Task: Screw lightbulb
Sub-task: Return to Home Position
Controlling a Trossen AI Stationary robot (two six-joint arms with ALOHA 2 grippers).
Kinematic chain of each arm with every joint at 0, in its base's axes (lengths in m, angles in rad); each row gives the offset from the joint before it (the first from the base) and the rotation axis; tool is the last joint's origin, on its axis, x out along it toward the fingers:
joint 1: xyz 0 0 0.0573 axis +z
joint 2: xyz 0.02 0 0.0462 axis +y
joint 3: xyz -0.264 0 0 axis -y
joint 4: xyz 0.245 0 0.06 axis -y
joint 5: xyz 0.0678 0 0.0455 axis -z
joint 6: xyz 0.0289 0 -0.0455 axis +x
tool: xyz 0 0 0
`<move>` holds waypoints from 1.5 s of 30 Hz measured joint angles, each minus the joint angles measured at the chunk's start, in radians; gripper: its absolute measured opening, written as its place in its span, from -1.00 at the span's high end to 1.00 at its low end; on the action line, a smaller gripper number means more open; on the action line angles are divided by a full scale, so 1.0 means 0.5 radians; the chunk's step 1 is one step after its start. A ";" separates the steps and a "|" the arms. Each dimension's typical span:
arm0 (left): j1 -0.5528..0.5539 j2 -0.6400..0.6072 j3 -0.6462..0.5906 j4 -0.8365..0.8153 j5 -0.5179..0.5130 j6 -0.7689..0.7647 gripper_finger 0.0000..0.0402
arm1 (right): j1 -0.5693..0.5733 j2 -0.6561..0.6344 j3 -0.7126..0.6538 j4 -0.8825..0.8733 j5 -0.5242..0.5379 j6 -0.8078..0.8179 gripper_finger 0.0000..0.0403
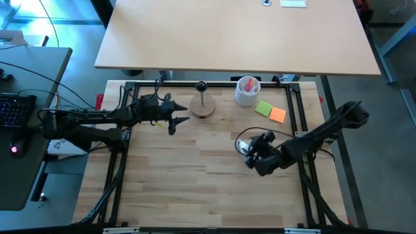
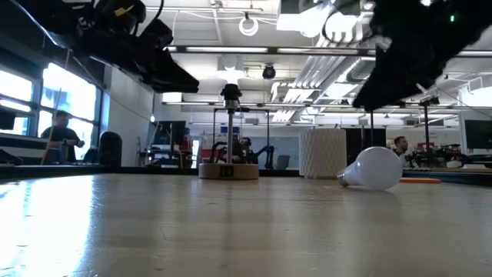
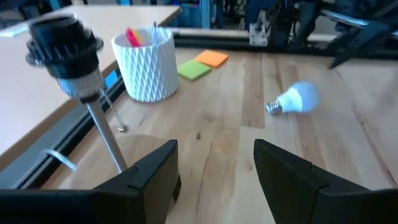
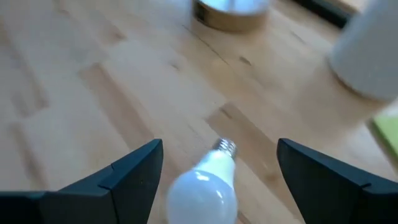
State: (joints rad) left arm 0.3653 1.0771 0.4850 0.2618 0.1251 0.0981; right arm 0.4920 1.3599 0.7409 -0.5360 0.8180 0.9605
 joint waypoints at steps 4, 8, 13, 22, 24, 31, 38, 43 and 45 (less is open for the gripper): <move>0.000 0.000 0.000 0.123 0.035 -0.016 -0.03 | 0.005 -0.179 0.101 0.082 -0.162 -0.548 -0.54; -0.002 0.000 0.000 0.236 0.041 -0.032 -0.03 | -0.155 -0.524 0.097 -0.027 -0.229 -0.819 -0.43; -0.004 0.000 0.000 0.268 0.041 -0.051 -0.03 | -0.558 -1.075 -0.130 -0.200 -0.377 -0.850 -0.20; -0.008 0.000 0.000 0.240 0.042 -0.052 -0.03 | -1.100 -1.530 -0.927 0.992 -1.102 -1.147 0.20; -0.014 -0.002 0.000 0.213 0.042 -0.046 -0.03 | -1.146 -1.530 -1.059 1.274 -1.183 -1.185 0.30; -0.010 -0.182 0.000 -0.095 0.043 0.023 -0.03 | -1.125 -1.534 -1.388 2.099 -1.310 -1.357 0.66; 0.008 -0.649 -0.180 -0.131 0.020 0.028 -0.03 | -1.115 -1.655 -1.442 2.179 -1.470 -1.504 0.85; 0.057 -1.008 -0.319 -0.193 -0.001 -0.052 -0.03 | -1.157 -1.895 -1.442 1.977 -1.534 -1.562 0.88; 0.064 -1.121 -0.370 -0.216 -0.003 -0.068 -0.03 | -1.192 -2.011 -1.442 1.836 -1.555 -1.554 0.89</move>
State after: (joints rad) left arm 0.3972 0.5168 0.2998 0.1536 0.1234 0.0639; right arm -0.1038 0.3546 0.0200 0.3820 0.0404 0.1833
